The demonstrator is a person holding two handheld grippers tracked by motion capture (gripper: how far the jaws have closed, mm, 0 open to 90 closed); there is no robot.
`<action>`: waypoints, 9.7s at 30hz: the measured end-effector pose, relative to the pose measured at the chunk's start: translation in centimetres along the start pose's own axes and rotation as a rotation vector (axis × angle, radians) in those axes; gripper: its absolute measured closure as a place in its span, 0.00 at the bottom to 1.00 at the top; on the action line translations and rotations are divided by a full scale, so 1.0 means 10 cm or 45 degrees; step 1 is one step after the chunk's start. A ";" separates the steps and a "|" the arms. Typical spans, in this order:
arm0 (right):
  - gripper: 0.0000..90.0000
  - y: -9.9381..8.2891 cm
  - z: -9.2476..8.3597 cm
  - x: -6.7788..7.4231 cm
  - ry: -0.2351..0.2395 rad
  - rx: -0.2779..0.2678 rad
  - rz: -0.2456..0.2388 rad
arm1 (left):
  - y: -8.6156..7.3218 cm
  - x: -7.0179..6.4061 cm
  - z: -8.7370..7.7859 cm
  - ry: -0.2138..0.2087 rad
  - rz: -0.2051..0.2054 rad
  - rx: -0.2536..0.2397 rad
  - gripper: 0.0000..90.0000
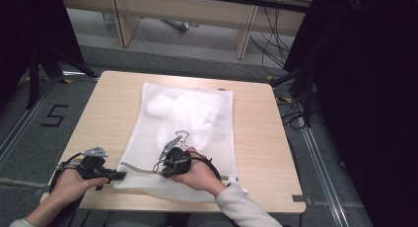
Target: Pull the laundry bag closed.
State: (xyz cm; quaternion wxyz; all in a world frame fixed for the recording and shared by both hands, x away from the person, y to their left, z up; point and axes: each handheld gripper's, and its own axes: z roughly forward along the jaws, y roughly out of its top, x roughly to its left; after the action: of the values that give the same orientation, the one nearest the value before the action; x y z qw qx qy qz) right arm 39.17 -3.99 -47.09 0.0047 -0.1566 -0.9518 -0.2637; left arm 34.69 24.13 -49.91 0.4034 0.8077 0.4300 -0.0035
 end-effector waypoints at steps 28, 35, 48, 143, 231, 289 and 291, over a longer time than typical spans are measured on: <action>0.91 -0.06 -0.06 -0.04 -0.001 -0.003 0.000 | 0.00 0.01 -0.01 0.008 0.012 0.010 0.95; 0.91 -0.08 -0.08 -0.05 -0.014 0.000 -0.005 | 0.00 0.02 -0.01 0.002 0.012 0.012 0.95; 0.91 -0.11 -0.12 -0.06 -0.018 0.000 0.007 | 0.00 0.02 -0.01 0.007 0.008 0.011 0.95; 0.91 -0.37 -0.37 -0.17 -0.063 0.004 0.060 | -0.01 0.03 0.00 0.037 0.010 -0.006 0.95; 0.91 -0.64 -0.63 -0.23 -0.077 -0.004 0.129 | -0.02 0.03 0.00 0.036 0.008 -0.009 0.95; 0.91 -0.99 -0.83 -0.29 -0.113 -0.018 0.207 | -0.01 0.03 -0.01 0.040 0.006 0.007 0.95; 0.91 -1.00 -0.84 -0.29 -0.111 -0.016 0.215 | -0.02 0.03 0.00 0.041 0.002 -0.006 0.95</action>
State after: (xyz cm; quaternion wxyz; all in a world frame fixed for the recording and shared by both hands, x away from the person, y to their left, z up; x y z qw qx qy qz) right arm 38.31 -17.15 -45.15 -0.0155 -0.2477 -0.9328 -0.2613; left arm 34.75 24.43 -50.10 0.3984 0.8071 0.4356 0.0108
